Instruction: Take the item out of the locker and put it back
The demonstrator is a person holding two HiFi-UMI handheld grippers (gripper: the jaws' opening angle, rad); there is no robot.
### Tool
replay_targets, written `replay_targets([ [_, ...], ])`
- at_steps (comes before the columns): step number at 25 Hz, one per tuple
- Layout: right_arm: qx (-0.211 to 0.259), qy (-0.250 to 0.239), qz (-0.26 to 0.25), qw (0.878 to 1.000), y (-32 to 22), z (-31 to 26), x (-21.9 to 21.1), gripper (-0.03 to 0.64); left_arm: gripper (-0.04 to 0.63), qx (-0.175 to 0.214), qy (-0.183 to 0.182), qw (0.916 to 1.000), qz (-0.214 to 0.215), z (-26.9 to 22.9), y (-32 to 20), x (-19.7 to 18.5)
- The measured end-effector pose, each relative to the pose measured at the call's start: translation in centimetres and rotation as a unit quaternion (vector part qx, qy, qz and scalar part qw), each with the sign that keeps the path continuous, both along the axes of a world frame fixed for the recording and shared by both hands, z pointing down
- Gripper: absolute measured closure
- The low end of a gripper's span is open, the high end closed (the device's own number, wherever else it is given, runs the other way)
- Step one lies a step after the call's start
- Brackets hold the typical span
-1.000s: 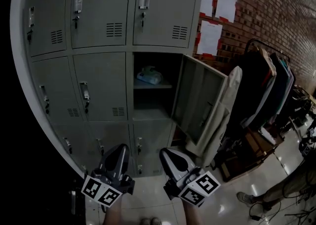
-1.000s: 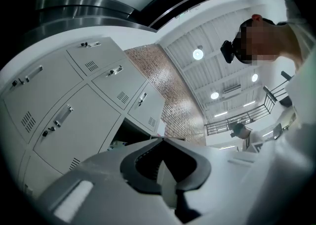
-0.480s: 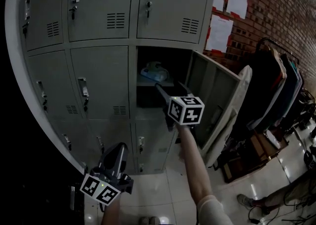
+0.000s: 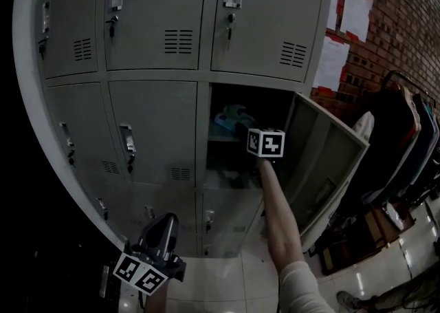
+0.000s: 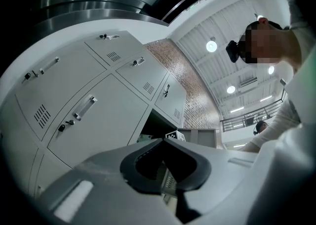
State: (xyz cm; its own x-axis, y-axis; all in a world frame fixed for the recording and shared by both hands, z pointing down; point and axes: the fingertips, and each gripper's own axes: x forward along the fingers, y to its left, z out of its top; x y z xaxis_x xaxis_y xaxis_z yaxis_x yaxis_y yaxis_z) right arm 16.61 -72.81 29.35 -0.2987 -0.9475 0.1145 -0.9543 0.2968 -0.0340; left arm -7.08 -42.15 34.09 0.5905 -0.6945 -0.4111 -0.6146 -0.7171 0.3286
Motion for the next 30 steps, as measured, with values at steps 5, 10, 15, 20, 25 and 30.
replay_targets([
  [5,0.01,0.027,-0.023,0.999,0.0,0.0,-0.7,0.604,0.591,-0.004,0.001,1.0,0.003,-0.1,-1.3,0.5],
  [10,0.035,0.024,-0.011,0.999,0.8,-0.9,-0.5,0.604,0.591,0.002,0.005,0.9998,0.02,-0.4,-1.6,1.8],
  [15,0.09,-0.032,-0.014,0.995,6.1,-2.7,-0.2,0.604,0.591,0.012,-0.006,0.9996,0.026,-0.9,-0.9,2.5],
  [20,0.186,-0.085,-0.053,0.977,18.1,-4.9,-1.8,0.604,0.591,0.035,-0.03,0.9987,0.019,-1.8,0.0,3.0],
  [25,0.227,-0.148,-0.085,0.959,30.3,-3.5,-3.9,0.604,0.591,0.058,-0.031,0.9977,0.014,-3.2,1.4,3.2],
  [30,0.221,-0.166,-0.066,0.959,36.5,3.2,-4.7,0.604,0.591,0.071,-0.056,0.9957,0.022,-2.1,2.8,4.5],
])
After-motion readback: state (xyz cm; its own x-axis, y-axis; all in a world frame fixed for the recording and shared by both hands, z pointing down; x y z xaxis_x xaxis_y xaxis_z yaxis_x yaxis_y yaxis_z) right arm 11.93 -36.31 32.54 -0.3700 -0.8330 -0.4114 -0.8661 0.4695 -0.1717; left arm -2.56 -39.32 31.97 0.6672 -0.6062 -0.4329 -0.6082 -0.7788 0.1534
